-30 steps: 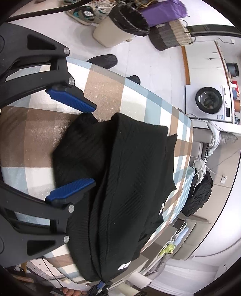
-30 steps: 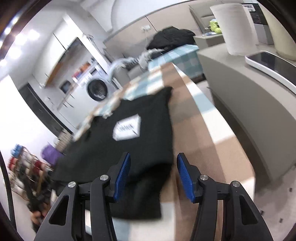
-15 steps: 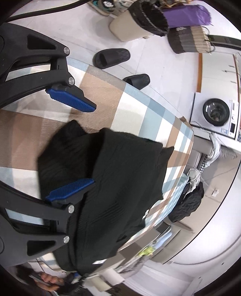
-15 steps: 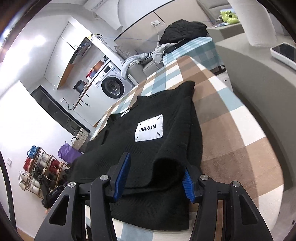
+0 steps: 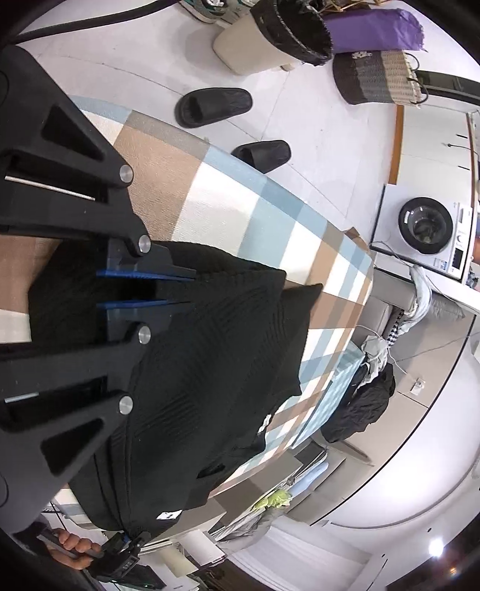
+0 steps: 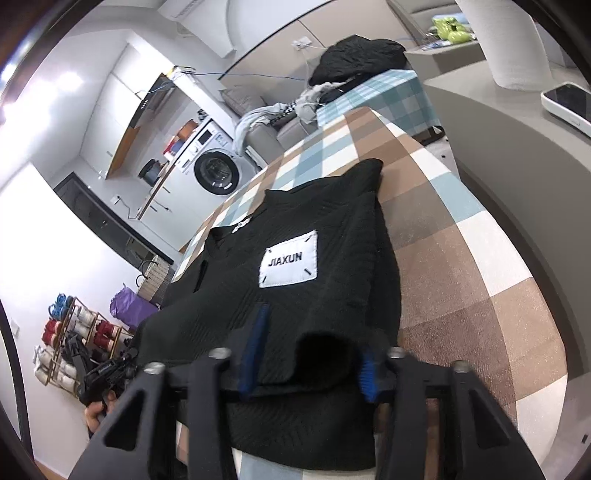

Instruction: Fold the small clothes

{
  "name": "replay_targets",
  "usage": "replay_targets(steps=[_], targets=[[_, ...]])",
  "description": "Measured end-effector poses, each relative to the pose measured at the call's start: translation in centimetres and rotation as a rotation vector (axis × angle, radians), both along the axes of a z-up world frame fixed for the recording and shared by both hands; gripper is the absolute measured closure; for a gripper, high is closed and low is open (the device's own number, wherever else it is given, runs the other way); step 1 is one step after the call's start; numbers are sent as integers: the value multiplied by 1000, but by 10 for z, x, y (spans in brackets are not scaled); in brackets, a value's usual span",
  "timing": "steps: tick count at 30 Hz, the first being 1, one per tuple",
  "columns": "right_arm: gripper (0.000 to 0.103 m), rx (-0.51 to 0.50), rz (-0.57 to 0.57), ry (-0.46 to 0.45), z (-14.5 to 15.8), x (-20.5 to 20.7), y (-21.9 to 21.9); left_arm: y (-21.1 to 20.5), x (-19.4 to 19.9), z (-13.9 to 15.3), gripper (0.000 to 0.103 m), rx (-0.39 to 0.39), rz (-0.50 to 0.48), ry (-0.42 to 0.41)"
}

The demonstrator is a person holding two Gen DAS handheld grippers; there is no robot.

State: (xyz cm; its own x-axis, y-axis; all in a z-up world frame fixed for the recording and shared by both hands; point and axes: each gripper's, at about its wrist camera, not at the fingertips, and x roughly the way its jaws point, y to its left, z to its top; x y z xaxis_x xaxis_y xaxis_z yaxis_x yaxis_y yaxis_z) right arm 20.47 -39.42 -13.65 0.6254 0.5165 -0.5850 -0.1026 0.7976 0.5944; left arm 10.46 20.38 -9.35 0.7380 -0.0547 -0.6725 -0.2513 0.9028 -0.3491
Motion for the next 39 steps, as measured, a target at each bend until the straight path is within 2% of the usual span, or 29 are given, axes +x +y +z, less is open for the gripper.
replay_targets(steps=[1,3,7,10,14,17,22,24,26,28,29,31,34,36,39], targets=[[88,3,-5,7,0,1,-1,-1,0,2,98,2,0,-7],[97,16,-17,5,3,3,-4,0,1,8,98,1,2,-26],[98,120,-22,-45,18,7,-12,2,11,26,98,15,8,-66],[98,149,-37,-64,32,20,-14,6,29,42,98,17,16,-104],[98,176,-60,-66,48,49,-13,18,67,60,98,-19,26,-137],[98,213,-85,-41,53,80,-14,26,108,70,98,-26,29,-141],[98,229,-139,59,46,145,-12,34,176,69,98,-23,35,-102],[91,221,-167,109,38,168,-12,36,202,60,97,-19,37,-73],[72,284,-207,166,24,187,-21,40,222,52,97,-9,36,-46],[68,324,-235,190,16,192,-30,46,232,45,97,17,50,-11],[68,309,-237,190,17,191,-32,50,233,44,96,26,51,-7],[62,264,-217,168,23,188,-36,55,229,39,77,42,56,-7],[60,103,-208,131,33,181,-34,56,222,31,59,73,56,6],[60,-2,-166,111,36,179,-26,52,223,24,55,105,36,28],[60,-78,-109,111,32,180,-12,45,229,11,55,123,-6,80]])
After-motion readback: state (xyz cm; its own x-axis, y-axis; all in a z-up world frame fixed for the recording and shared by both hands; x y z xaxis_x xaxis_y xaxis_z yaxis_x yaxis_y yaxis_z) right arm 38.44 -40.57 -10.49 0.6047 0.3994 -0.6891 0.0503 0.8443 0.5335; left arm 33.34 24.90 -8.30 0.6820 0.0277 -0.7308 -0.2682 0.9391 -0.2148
